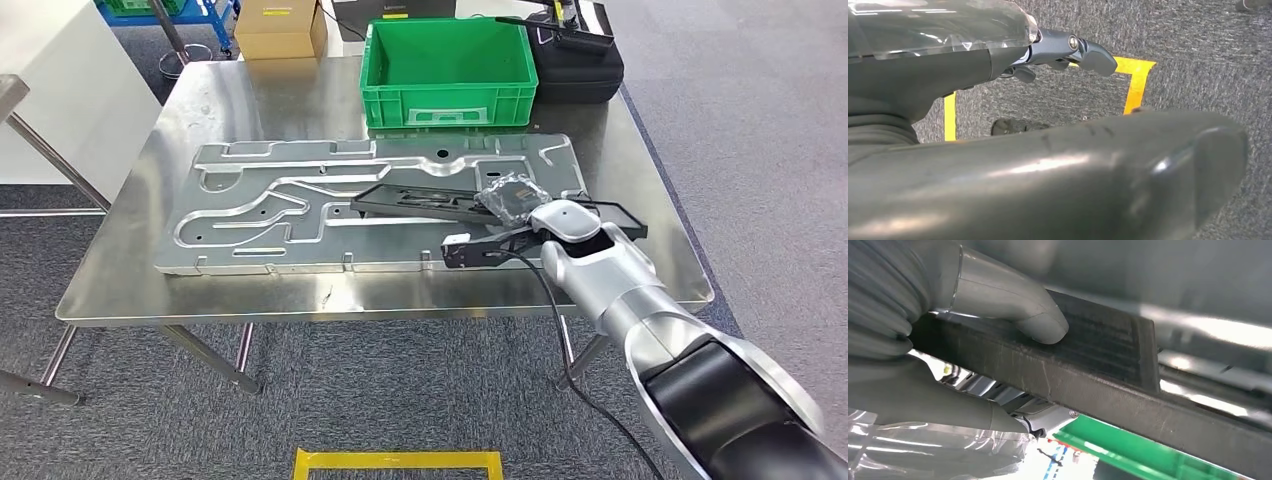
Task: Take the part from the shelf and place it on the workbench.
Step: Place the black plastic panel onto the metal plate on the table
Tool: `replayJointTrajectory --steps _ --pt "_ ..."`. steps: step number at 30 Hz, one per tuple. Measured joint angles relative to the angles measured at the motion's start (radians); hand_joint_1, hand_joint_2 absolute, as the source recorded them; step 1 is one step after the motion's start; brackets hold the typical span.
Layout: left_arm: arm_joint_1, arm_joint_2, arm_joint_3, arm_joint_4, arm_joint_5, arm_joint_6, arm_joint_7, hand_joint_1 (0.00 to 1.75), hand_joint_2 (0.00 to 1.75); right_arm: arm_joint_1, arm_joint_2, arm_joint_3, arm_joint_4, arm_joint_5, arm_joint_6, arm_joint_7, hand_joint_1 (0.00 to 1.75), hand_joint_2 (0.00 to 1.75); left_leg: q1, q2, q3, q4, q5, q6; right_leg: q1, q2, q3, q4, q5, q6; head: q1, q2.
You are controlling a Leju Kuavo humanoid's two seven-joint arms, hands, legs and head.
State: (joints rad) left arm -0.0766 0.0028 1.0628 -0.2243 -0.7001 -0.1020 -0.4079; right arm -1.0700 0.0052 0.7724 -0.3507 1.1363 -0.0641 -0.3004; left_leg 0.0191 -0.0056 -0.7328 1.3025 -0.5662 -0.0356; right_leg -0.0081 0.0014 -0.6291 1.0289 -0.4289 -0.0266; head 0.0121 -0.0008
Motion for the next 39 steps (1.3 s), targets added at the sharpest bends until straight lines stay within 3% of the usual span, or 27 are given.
replayJointTrajectory --steps 1,2,3,5,6,9,11,13,15,16,17,20,22,25,27,29,31,32,33,35,37,39 --pt "0.0 0.0 0.0 0.0 -0.003 0.005 0.0 0.0 0.87 0.01 0.006 0.001 0.004 -0.003 -0.014 -0.004 0.86 0.87 0.0 0.0 -0.007 0.007 0.011 0.001 0.002 0.001 0.002 0.0 -0.001 -0.001 0.0 0.0" --pt "0.0 0.0 0.0 0.0 -0.005 0.01 0.0 0.0 1.31 0.018 0.013 0.001 0.008 -0.008 -0.028 -0.009 0.43 0.44 0.0 0.0 0.005 -0.024 0.038 0.004 0.004 0.002 0.006 0.0 -0.003 -0.002 0.0 0.0" --pt "0.0 0.0 0.0 0.0 -0.006 0.014 0.0 0.0 1.75 0.023 0.019 0.001 0.012 -0.013 -0.039 -0.016 0.0 0.0 -0.001 0.0 0.036 -0.09 0.077 0.009 0.006 0.004 0.009 0.001 -0.005 -0.002 0.0 0.0" --pt "-0.002 0.001 0.0 0.0 -0.01 0.02 0.001 0.0 1.75 0.033 0.03 0.001 0.017 -0.02 -0.047 -0.027 0.0 0.0 -0.005 0.0 0.1 -0.223 0.126 0.021 0.01 0.008 0.014 0.002 -0.009 0.001 0.001 0.0" --pt "-0.003 0.002 0.0 0.0 -0.011 0.024 0.002 0.0 1.75 0.04 0.036 0.001 0.02 -0.022 -0.048 -0.03 0.0 0.0 -0.008 0.0 0.118 -0.262 0.135 0.025 0.011 0.009 0.014 0.002 -0.009 0.004 0.001 0.0" --pt "-0.002 0.002 0.0 0.0 -0.016 0.033 0.006 0.0 1.75 0.06 0.048 0.0 0.024 -0.029 -0.053 -0.033 0.0 0.0 -0.009 0.0 0.127 -0.283 0.137 0.033 0.009 0.01 0.012 0.001 -0.009 0.019 0.001 0.0" --pt "-0.002 0.002 0.0 0.0 -0.016 0.037 0.007 0.0 0.87 0.064 0.052 -0.002 0.024 -0.035 -0.058 -0.034 0.0 0.0 -0.003 0.002 0.131 -0.294 0.143 0.043 0.008 0.009 -0.001 0.033 -0.035 0.029 0.002 0.0" --pt "-0.002 0.001 0.0 0.0 -0.019 0.038 0.006 0.0 0.0 0.067 0.052 -0.005 0.025 -0.037 -0.063 -0.039 0.0 0.0 0.0 0.003 0.133 -0.299 0.146 0.048 0.005 0.007 -0.05 0.143 -0.097 0.038 0.003 0.0" --pt "-0.003 0.001 0.0 0.0 -0.023 0.038 0.006 0.0 0.0 0.076 0.052 -0.01 0.026 -0.04 -0.07 -0.047 0.0 0.0 0.0 0.003 0.133 -0.298 0.146 0.049 -0.002 0.006 -0.107 0.264 -0.145 0.046 0.004 0.0" --pt "-0.003 0.001 0.0 0.0 -0.024 0.038 0.007 0.0 0.0 0.08 0.052 -0.014 0.027 -0.044 -0.075 -0.051 0.0 0.0 0.001 0.003 0.133 -0.297 0.146 0.048 -0.005 0.005 -0.116 0.281 -0.141 0.048 0.003 0.0" --pt "-0.004 0.001 0.0 0.0 -0.026 0.038 0.007 0.0 0.0 0.082 0.052 -0.02 0.026 -0.052 -0.082 -0.057 0.0 0.0 0.002 0.003 0.133 -0.296 0.145 0.046 -0.009 0.004 -0.105 0.258 -0.119 0.051 0.003 0.0" --pt "-0.007 0.0 0.0 0.0 -0.032 0.031 0.01 0.0 0.0 0.083 0.051 -0.053 0.014 -0.1 -0.118 -0.104 0.0 0.0 0.003 0.002 0.132 -0.285 0.137 0.034 -0.013 0.002 -0.012 0.067 -0.031 0.051 0.003 0.0" --pt "-0.008 0.0 0.0 0.0 -0.034 0.022 0.01 0.0 0.0 0.086 0.049 -0.087 -0.006 -0.145 -0.159 -0.153 0.0 0.0 0.001 0.001 0.129 -0.281 0.135 0.023 -0.009 0.003 0.014 0.011 -0.021 0.043 0.002 0.0" --pt "-0.005 -0.001 0.0 0.0 -0.034 0.005 0.0 0.0 0.0 0.104 0.034 -0.142 -0.072 -0.216 -0.231 -0.233 0.0 0.0 0.003 0.0 0.128 -0.279 0.131 0.007 -0.006 0.003 0.015 0.005 -0.017 0.024 0.001 0.0" --pt "-0.001 -0.003 0.0 0.0 -0.034 -0.008 -0.012 0.0 0.0 0.129 0.012 -0.189 -0.155 -0.275 -0.265 -0.281 0.0 0.0 0.005 0.001 0.106 -0.224 0.092 0.001 -0.008 0.001 0.019 -0.001 -0.014 0.01 -0.001 0.0" --pt "0.003 -0.004 0.0 0.001 -0.033 -0.019 -0.022 0.0 0.0 0.18 -0.021 -0.239 -0.268 -0.334 -0.283 -0.307 0.0 0.0 0.005 0.002 0.052 -0.096 0.028 -0.001 -0.005 -0.001 0.021 -0.001 -0.015 0.003 -0.004 0.0" --pt "0.006 -0.004 0.002 0.001 -0.027 -0.031 -0.029 0.0 0.0 0.265 -0.074 -0.296 -0.423 -0.381 -0.322 -0.312 0.0 0.0 0.005 0.002 0.006 0.002 -0.003 0.001 0.001 -0.004 0.022 -0.001 -0.017 0.001 -0.004 0.0" --pt "0.009 -0.004 0.005 0.001 -0.022 -0.037 -0.032 0.0 0.0 0.32 -0.108 -0.331 -0.514 -0.391 -0.358 -0.306 0.0 0.0 0.004 0.002 0.007 0.0 0.01 0.004 0.003 -0.006 0.024 -0.001 -0.019 0.001 -0.004 0.0" --pt "0.012 -0.004 0.008 0.001 -0.017 -0.04 -0.033 0.0 0.0 0.378 -0.144 -0.373 -0.604 -0.388 -0.401 -0.295 0.0 0.0 0.003 0.002 0.029 -0.045 0.039 0.009 0.005 -0.008 0.028 -0.001 -0.021 0.002 -0.004 0.0" --pt "0.017 -0.004 0.018 0.001 -0.007 -0.038 -0.034 0.0 0.0 0.515 -0.217 -0.483 -0.783 -0.371 -0.499 -0.28 0.0 0.0 -0.001 -0.002 0.101 -0.18 0.098 0.024 0.009 -0.014 0.037 -0.001 -0.029 0.008 -0.004 0.0" --pt "0.023 -0.005 0.032 0.001 0.004 -0.031 -0.033 0.0 0.0 0.678 -0.28 -0.63 -0.934 -0.38 -0.574 -0.291 0.0 0.0 -0.006 -0.007 0.144 -0.259 0.113 0.035 0.012 -0.022 0.043 -0.001 -0.035 0.018 -0.003 0.0" --pt "0.034 -0.008 0.048 0.001 0.017 -0.022 -0.032 0.0 0.0 0.852 -0.317 -0.797 -1.051 -0.414 -0.593 -0.314 0.0 0.0 -0.009 -0.011 0.152 -0.272 0.109 0.042 0.011 -0.028 0.049 -0.005 -0.035 0.029 -0.003 0.0"
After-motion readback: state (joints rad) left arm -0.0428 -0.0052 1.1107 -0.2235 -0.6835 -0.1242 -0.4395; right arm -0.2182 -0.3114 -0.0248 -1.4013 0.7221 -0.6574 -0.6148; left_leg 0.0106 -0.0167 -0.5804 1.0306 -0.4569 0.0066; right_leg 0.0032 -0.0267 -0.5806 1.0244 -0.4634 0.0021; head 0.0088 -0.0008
